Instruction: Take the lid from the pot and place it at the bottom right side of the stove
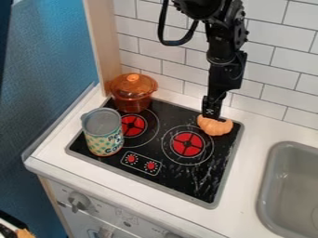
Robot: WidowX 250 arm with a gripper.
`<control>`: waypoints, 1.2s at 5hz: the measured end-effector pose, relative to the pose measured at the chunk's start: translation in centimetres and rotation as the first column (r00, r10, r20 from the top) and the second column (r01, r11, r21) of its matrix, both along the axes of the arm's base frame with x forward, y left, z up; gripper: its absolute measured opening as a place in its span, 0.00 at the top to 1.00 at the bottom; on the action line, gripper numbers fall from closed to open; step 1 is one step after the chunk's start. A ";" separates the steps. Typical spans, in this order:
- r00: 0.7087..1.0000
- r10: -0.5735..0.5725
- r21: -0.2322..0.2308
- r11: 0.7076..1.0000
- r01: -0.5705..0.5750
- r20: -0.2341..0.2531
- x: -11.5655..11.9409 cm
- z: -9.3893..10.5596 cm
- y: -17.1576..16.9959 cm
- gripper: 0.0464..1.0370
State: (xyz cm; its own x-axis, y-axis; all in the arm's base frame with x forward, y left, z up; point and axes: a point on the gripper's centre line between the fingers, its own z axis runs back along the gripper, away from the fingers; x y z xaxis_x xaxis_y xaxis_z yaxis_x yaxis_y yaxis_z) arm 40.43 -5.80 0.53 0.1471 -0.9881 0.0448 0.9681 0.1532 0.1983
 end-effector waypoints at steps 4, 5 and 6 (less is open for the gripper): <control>0.984 0.179 0.064 0.982 -0.178 -0.006 -3.1 1.0 4.8 0.04; 0.959 0.284 0.080 0.956 -0.282 -0.020 -3.2 1.8 8.2 0.04; 0.921 0.387 0.076 0.921 -0.383 -0.046 -3.3 2.6 10.9 0.04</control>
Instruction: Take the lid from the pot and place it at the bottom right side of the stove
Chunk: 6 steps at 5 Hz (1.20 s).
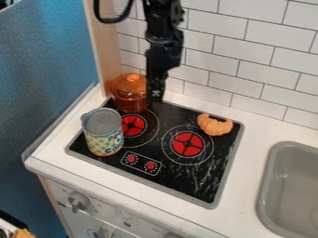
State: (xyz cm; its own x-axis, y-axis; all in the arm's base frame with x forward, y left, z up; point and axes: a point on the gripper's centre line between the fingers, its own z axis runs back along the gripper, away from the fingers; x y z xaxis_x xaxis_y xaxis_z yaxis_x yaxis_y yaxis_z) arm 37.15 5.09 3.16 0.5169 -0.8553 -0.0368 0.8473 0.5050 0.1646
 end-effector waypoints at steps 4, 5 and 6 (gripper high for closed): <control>0.987 0.154 -0.036 0.987 -0.156 -0.051 2.6 -1.6 6.0 0.04; 0.987 0.146 -0.039 0.988 -0.149 -0.069 3.2 -2.1 6.2 0.04; 0.990 0.108 -0.067 0.991 -0.114 -0.089 3.8 -3.5 5.9 0.04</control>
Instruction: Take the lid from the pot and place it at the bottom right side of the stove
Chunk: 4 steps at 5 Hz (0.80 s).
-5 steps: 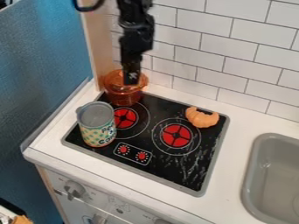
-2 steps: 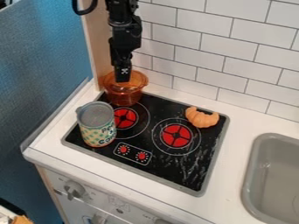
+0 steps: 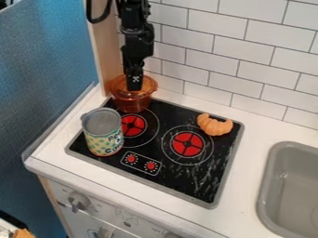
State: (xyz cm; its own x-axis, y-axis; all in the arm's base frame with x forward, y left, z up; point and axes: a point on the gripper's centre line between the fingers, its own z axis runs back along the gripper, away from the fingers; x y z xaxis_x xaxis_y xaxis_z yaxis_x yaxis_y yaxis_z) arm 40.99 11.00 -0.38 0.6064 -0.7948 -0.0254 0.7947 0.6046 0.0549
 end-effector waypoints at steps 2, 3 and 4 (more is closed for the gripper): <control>0.999 -0.028 -0.009 1.000 0.028 0.017 0.7 -0.4 0.2 0.33; 0.999 -0.029 -0.010 1.000 0.029 0.014 0.7 -0.4 0.2 0.62; 1.000 -0.028 -0.012 1.000 0.028 0.013 0.7 -0.5 0.2 0.66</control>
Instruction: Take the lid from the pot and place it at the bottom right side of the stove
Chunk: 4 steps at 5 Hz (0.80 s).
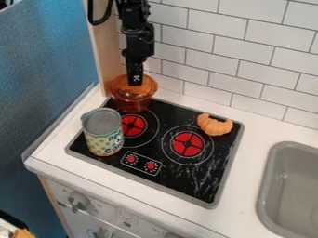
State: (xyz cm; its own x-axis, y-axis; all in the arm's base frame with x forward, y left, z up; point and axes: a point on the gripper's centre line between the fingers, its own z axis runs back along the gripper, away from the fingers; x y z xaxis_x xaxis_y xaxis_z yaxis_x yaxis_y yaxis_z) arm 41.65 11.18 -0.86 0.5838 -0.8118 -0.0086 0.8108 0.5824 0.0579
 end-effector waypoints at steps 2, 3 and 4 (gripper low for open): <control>1.000 -0.013 0.048 0.999 0.013 -0.009 -1.3 0.5 0.0 0.66; 0.997 -0.069 0.101 0.993 0.065 0.033 -1.5 2.8 -2.0 0.66; 0.989 -0.132 0.145 0.982 0.120 0.073 -2.1 4.9 -4.7 0.66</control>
State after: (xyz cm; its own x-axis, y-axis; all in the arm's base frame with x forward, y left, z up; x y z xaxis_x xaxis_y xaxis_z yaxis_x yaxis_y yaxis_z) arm 39.58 6.48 4.05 0.4805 -0.8730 -0.0837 0.8662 0.4574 0.2012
